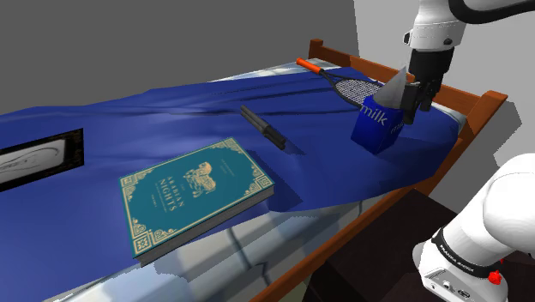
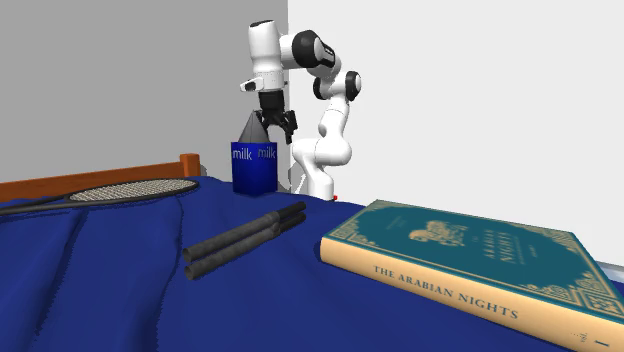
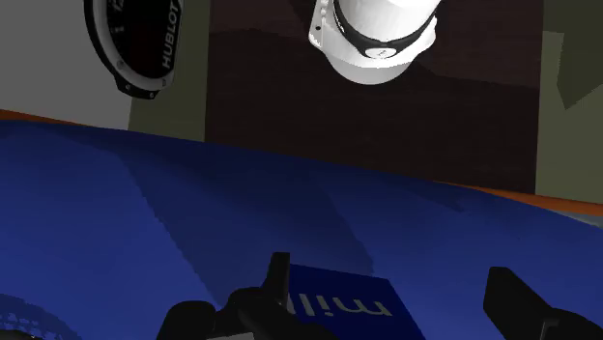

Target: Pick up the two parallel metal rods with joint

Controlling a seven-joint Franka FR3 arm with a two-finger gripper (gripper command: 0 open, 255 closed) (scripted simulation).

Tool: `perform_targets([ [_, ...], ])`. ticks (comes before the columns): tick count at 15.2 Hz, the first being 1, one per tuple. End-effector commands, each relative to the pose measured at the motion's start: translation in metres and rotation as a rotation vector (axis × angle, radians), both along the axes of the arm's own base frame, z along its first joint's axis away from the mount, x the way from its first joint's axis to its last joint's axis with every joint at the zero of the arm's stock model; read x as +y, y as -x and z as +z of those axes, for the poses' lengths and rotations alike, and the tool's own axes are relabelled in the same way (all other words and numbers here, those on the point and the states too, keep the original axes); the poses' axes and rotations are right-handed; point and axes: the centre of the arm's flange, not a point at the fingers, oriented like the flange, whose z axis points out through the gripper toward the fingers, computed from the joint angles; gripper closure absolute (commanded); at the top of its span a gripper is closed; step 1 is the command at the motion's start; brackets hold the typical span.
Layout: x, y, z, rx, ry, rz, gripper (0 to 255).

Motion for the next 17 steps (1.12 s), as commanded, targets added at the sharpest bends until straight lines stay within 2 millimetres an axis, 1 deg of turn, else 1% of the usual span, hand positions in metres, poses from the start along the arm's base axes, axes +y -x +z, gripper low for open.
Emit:
perform_targets([
  [1,0.0,0.0,0.0,0.0,0.0,0.0,0],
  [17,0.107,-0.159,-0.051,-0.077,-0.024,-0.036,0],
])
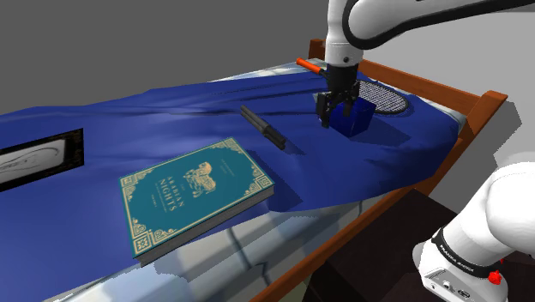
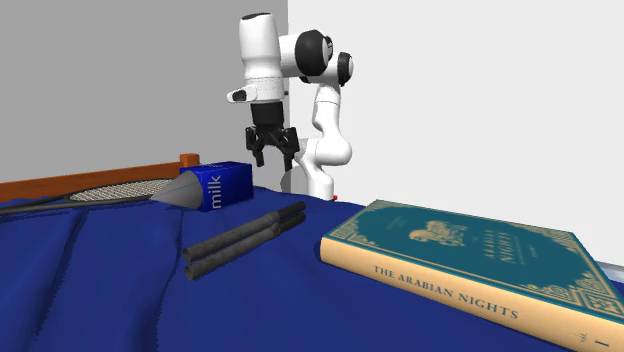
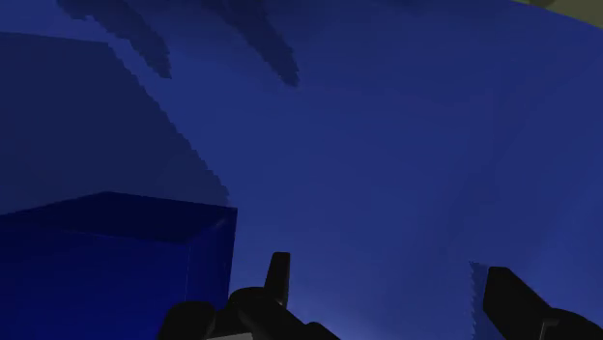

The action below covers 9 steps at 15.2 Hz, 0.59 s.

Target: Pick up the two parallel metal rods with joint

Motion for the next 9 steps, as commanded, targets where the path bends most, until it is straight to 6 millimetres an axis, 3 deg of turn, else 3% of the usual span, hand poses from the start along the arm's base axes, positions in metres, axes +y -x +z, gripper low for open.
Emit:
perform_targets([
  [1,0.012,-0.022,-0.005,-0.01,-0.004,-0.005,0],
  [9,0.063,-0.105,-0.025,-0.049,-0.016,-0.024,0],
])
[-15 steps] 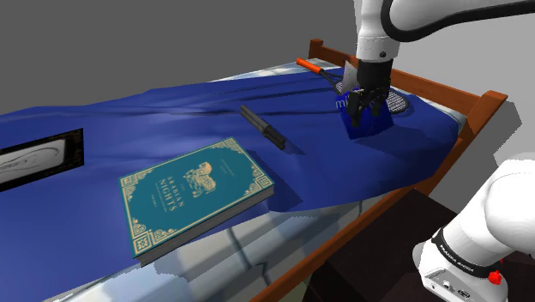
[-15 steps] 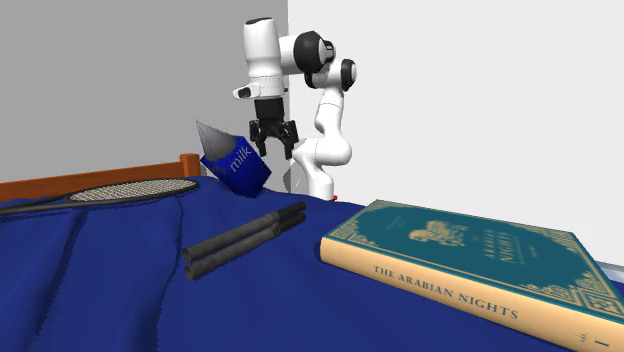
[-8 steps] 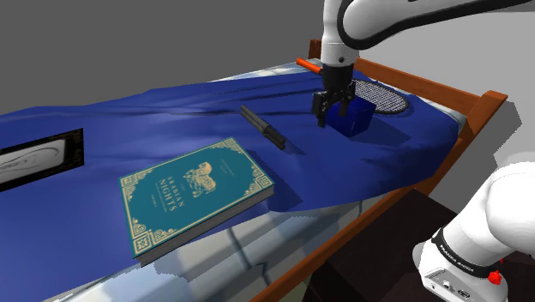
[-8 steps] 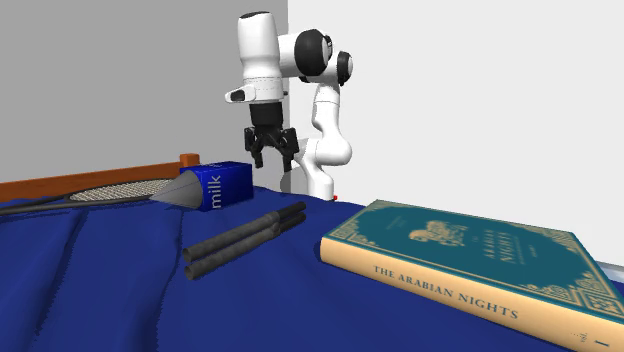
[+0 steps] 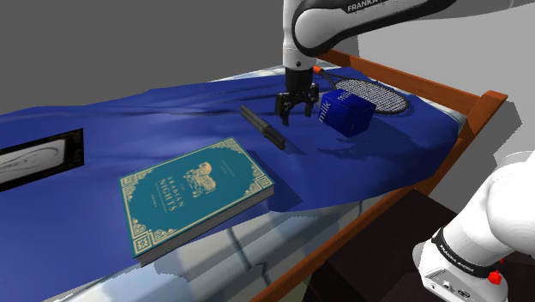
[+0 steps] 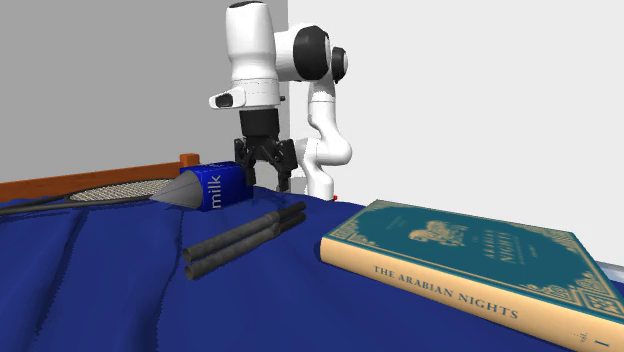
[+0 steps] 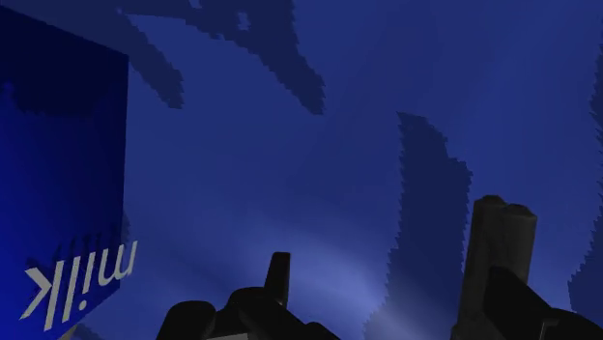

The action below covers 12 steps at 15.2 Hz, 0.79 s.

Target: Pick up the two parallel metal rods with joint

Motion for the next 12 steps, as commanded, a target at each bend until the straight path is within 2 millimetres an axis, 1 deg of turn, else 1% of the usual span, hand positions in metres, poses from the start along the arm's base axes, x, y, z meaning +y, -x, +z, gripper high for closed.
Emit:
perform_targets([
  [1,0.014,-0.021,-0.005,-0.01,-0.004,-0.005,0],
  [8,0.058,-0.095,-0.018,-0.044,-0.014,-0.021,0],
  [9,0.06,-0.098,-0.019,-0.045,-0.015,-0.022,0],
  [12,0.06,-0.098,-0.035,-0.045,-0.015,-0.022,0],
])
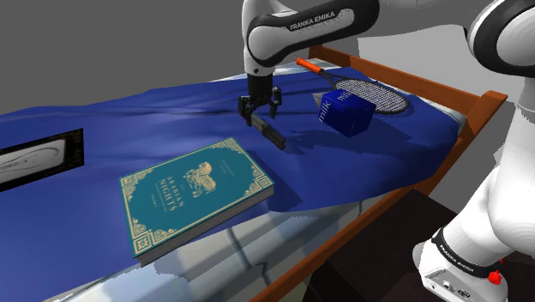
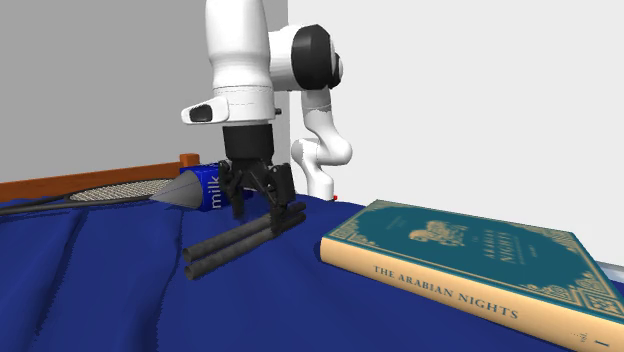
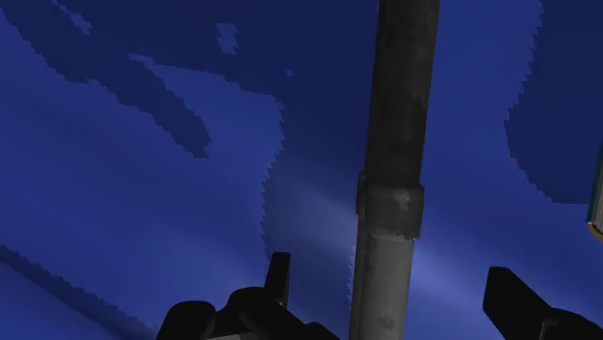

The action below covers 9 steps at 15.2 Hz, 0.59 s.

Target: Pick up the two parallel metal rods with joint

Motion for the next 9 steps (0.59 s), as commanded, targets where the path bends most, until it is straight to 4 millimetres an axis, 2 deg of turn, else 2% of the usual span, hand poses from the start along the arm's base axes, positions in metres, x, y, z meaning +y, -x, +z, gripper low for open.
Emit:
perform_targets([
  [1,0.0,-0.001,-0.01,-0.001,0.0,0.0,0],
  [4,0.0,-0.001,-0.029,-0.001,0.0,0.0,0],
  [6,0.0,-0.001,-0.029,-0.001,0.0,0.0,0],
  [7,0.0,-0.001,-0.029,-0.001,0.0,0.0,255],
  [9,0.0,-0.001,-0.029,-0.001,0.0,0.0,255],
])
